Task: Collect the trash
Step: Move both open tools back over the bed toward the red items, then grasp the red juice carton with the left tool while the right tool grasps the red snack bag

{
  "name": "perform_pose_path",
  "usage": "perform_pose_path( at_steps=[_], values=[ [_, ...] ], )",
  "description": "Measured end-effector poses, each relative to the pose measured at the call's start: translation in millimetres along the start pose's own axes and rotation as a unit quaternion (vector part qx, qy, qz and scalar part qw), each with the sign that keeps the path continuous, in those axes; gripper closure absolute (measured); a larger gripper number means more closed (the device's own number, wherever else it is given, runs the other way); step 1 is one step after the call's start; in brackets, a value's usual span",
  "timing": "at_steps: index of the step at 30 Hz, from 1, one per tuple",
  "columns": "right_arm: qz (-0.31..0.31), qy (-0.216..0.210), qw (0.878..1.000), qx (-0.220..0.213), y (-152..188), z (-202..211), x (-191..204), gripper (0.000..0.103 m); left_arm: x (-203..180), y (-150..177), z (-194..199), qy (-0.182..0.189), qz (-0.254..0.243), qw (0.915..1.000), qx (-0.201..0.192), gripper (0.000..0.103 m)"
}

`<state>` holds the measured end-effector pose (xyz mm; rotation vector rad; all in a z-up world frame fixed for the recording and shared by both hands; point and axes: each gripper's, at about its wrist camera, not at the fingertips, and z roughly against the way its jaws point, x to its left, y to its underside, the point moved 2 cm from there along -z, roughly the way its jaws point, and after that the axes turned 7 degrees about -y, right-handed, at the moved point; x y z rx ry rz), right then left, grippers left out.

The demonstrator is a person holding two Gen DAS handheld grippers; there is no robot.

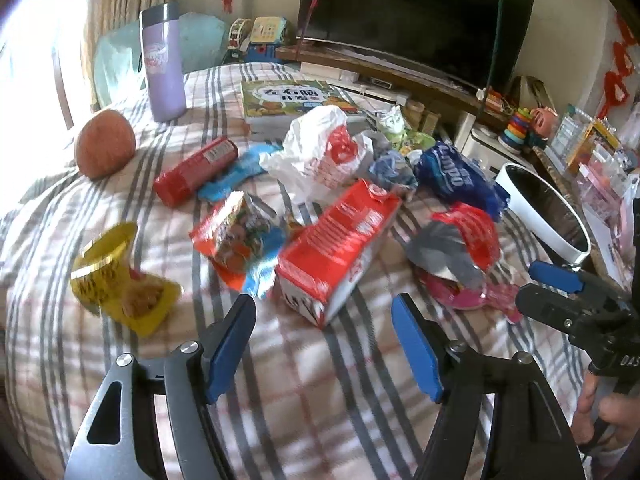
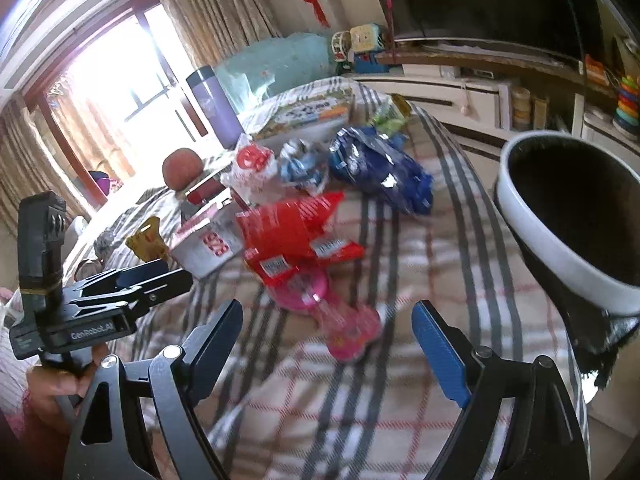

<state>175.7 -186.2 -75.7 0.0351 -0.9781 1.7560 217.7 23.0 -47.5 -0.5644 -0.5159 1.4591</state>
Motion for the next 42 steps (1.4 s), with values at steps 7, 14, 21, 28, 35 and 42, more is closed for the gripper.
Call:
perform_pose_path(
  at_steps=[7, 14, 21, 28, 35, 42],
  values=[
    [0.016, -0.004, 1.000, 0.002, -17, -25, 13, 0.016, 9, -12, -26, 0.013, 0.005, 0.9999, 0.011, 0.033],
    [0.022, 0.005, 1.000, 0.011, -21, -47, 13, 0.028, 4, -15, -41, 0.022, 0.002, 0.9997, 0.013, 0.036],
    [0.001, 0.003, 1.000, 0.010, -17, -45, 3, 0.076, -6, -13, -39, 0.016, -0.013, 0.9998, 0.005, 0.068],
    [-0.013, 0.004, 1.000, -0.009, -14, -25, -5, 0.080, -14, -8, -25, 0.032, -0.007, 0.9994, 0.007, 0.072],
    [-0.024, 0.002, 0.999, -0.024, -7, -3, -11, 0.081, -24, -3, -12, 0.050, -0.002, 0.9987, 0.008, 0.072],
    [-0.033, 0.006, 0.999, -0.031, 0, 11, -19, 0.081, -28, 4, -10, 0.040, -0.007, 0.9990, 0.020, 0.046]
  ],
)
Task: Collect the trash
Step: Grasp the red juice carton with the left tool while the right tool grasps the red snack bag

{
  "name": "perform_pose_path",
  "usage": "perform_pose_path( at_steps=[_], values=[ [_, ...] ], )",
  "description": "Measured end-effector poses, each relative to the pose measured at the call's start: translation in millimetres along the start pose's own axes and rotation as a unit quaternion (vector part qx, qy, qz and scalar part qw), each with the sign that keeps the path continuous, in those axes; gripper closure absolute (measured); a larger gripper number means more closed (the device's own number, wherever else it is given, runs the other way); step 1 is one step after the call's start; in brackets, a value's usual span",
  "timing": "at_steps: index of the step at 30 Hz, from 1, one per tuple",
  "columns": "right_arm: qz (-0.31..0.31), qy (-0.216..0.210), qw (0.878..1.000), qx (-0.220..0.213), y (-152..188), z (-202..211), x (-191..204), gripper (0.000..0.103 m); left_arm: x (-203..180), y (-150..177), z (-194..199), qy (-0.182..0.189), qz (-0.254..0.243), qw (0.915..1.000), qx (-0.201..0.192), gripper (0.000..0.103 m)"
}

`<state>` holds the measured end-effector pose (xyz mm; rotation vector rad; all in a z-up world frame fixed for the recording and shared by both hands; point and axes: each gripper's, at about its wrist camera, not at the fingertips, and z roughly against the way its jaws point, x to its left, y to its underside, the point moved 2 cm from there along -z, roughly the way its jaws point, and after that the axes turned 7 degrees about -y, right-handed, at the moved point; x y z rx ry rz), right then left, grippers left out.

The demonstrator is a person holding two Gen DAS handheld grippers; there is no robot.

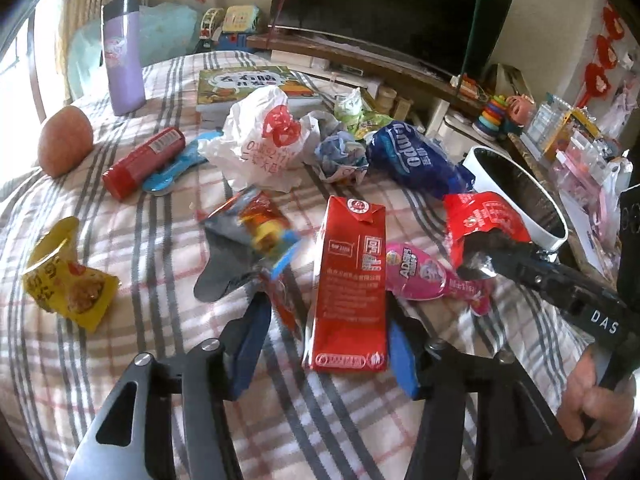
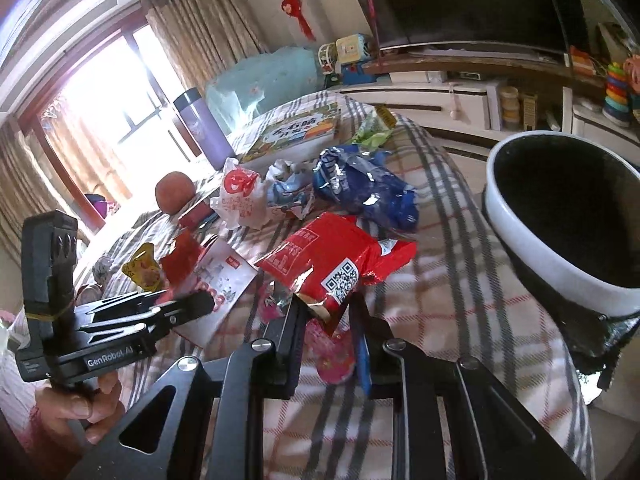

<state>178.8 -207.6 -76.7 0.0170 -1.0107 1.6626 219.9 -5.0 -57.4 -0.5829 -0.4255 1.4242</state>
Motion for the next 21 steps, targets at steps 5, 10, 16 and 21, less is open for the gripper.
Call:
perform_pose_path(
  at_steps=[5, 10, 16, 21],
  values=[
    [-0.006, 0.001, 1.000, -0.006, 2, 5, -2, 0.082, 2, 8, 12, -0.004, 0.008, 0.9999, -0.007, 0.044],
    [-0.008, -0.002, 1.000, -0.009, 5, 6, -1, 0.082, 6, 19, 29, -0.011, 0.015, 0.9997, -0.013, 0.041],
    [-0.009, -0.006, 1.000, -0.013, 6, 8, -2, 0.082, 10, 26, 53, -0.016, 0.006, 0.9996, -0.023, 0.040],
    [-0.010, -0.007, 1.000, -0.017, 7, 11, -3, 0.082, 4, 26, 72, 0.010, 0.002, 0.9991, -0.040, 0.040]
  ],
)
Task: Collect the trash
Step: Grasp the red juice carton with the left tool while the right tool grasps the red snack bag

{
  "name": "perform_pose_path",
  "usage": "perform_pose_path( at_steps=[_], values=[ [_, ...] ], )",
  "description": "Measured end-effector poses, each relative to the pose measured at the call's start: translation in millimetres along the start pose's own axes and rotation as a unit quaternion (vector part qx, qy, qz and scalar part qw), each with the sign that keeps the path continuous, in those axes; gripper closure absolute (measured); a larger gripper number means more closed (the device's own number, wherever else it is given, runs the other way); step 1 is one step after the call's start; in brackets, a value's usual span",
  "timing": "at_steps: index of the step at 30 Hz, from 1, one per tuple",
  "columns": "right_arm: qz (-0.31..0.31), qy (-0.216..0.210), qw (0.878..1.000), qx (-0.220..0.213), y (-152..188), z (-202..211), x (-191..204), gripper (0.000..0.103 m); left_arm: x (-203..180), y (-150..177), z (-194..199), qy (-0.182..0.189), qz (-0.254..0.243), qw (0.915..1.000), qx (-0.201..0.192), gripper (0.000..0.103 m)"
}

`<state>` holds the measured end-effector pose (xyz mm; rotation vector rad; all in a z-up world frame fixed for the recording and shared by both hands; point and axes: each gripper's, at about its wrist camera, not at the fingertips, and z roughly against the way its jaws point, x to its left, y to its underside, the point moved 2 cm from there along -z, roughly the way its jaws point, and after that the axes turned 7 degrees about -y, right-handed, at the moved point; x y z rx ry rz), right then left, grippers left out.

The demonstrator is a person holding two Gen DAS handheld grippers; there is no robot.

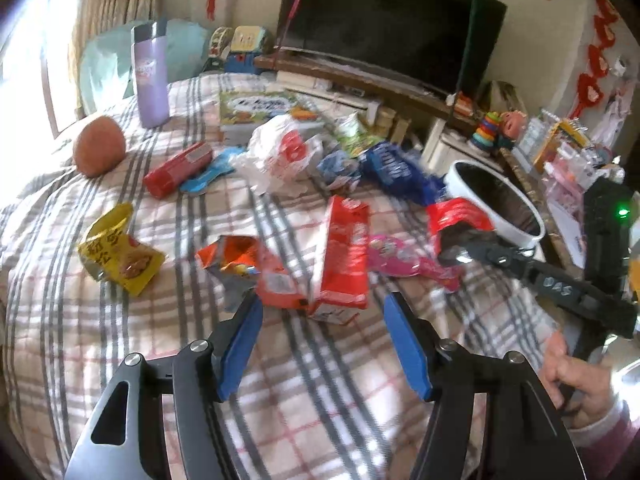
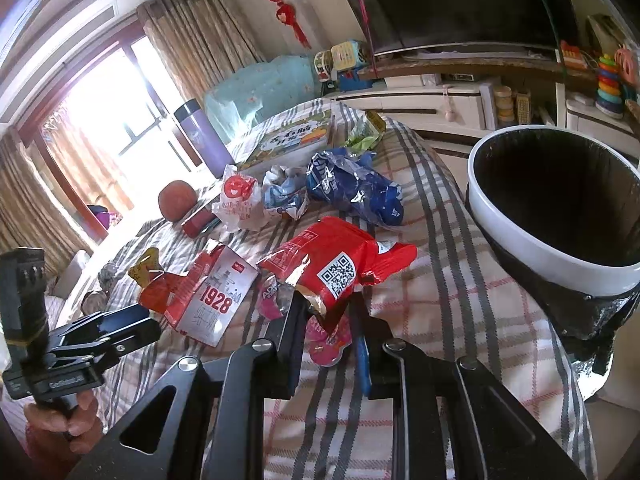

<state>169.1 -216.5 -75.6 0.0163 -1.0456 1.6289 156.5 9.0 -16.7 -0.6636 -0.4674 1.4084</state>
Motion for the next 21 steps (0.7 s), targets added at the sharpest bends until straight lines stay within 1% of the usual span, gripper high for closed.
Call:
perform_pose_path(
  at_steps=[5, 6, 8, 9, 13, 17, 19, 20, 21],
  values=[
    [-0.002, 0.002, 1.000, -0.002, 1, 5, -3, 0.082, -8, -8, 13, 0.022, -0.010, 0.9995, -0.022, 0.040],
    [-0.003, 0.003, 1.000, -0.003, 0, 6, -4, 0.082, -8, -9, 14, 0.016, -0.017, 0.9995, -0.023, 0.040],
    [-0.005, 0.003, 1.000, -0.005, -1, 7, -6, 0.082, -10, -11, 10, -0.012, -0.030, 0.9991, -0.028, 0.040],
    [-0.006, 0.004, 1.000, -0.005, -2, 7, -7, 0.082, -9, -13, 3, -0.021, -0.031, 0.9990, -0.023, 0.040],
    [-0.005, 0.004, 1.000, -0.003, -3, 4, -8, 0.082, -10, -15, -25, -0.028, -0.022, 0.9993, 0.004, 0.040],
    [-0.006, 0.007, 1.000, -0.006, -3, 8, -8, 0.083, -18, -13, -51, -0.043, -0.038, 0.9978, 0.032, 0.042],
    [-0.007, 0.009, 1.000, -0.007, -3, 11, -10, 0.083, -20, -13, -59, -0.040, -0.037, 0.9977, 0.040, 0.050],
    [-0.008, 0.011, 1.000, -0.008, -3, 12, -12, 0.083, -21, -14, -63, -0.036, -0.034, 0.9977, 0.046, 0.063],
    [-0.008, 0.012, 1.000, -0.009, -3, 14, -13, 0.083, -23, -16, -67, -0.033, -0.031, 0.9976, 0.052, 0.071]
  ],
)
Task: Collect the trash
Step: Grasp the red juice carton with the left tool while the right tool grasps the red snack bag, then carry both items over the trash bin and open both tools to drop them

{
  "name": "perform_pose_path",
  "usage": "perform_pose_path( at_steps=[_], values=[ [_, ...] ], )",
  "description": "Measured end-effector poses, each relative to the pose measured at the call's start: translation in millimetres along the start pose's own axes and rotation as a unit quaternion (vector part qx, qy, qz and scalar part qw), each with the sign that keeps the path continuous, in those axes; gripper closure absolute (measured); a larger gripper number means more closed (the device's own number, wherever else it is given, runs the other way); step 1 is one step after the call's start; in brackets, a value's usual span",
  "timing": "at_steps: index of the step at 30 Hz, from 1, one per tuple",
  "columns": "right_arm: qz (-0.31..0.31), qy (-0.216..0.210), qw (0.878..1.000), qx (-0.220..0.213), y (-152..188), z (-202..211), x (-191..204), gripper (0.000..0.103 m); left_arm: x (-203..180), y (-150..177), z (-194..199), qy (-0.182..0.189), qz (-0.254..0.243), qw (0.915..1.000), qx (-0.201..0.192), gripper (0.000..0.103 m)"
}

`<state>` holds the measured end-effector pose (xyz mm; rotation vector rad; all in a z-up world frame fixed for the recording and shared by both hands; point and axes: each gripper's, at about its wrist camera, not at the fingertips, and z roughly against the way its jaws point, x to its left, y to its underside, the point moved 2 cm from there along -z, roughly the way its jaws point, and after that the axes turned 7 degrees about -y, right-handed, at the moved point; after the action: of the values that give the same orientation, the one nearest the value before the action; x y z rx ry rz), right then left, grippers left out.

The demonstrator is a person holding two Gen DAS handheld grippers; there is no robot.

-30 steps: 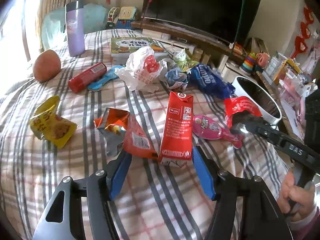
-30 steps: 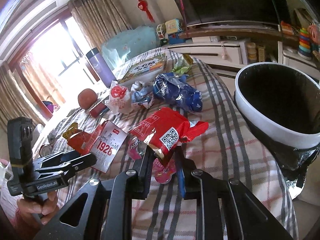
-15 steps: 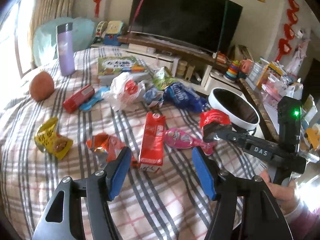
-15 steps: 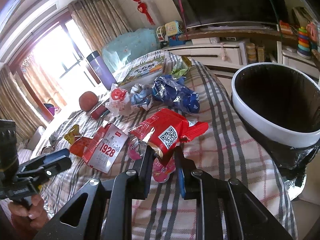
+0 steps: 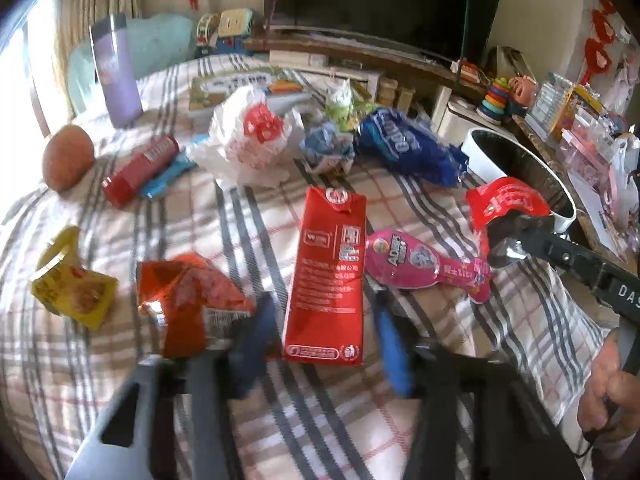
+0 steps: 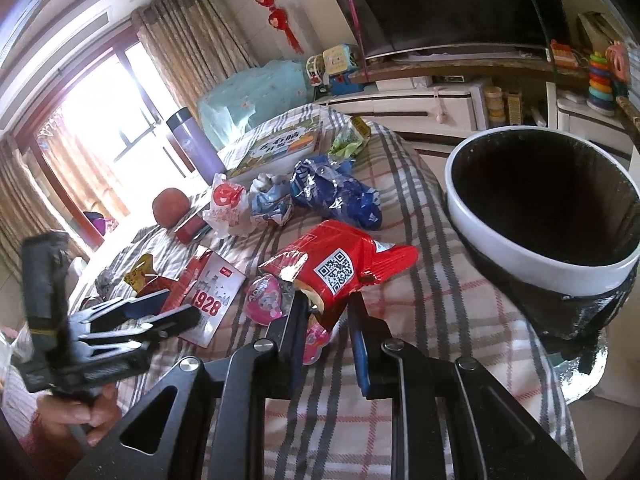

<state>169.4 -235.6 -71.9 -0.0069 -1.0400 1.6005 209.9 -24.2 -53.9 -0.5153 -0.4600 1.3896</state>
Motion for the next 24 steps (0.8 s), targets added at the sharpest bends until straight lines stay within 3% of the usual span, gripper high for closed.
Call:
perform_pose_path(
  at_steps=[11, 24],
  values=[
    [-0.002, 0.006, 1.000, -0.016, -5, 18, -10, 0.084, -27, -14, 12, 0.044, -0.015, 0.9985, -0.027, 0.072],
    [-0.014, 0.038, 0.998, -0.037, -10, 50, -40, 0.084, -67, -34, -1, 0.088, -0.048, 0.9946, -0.027, 0.072]
  ],
)
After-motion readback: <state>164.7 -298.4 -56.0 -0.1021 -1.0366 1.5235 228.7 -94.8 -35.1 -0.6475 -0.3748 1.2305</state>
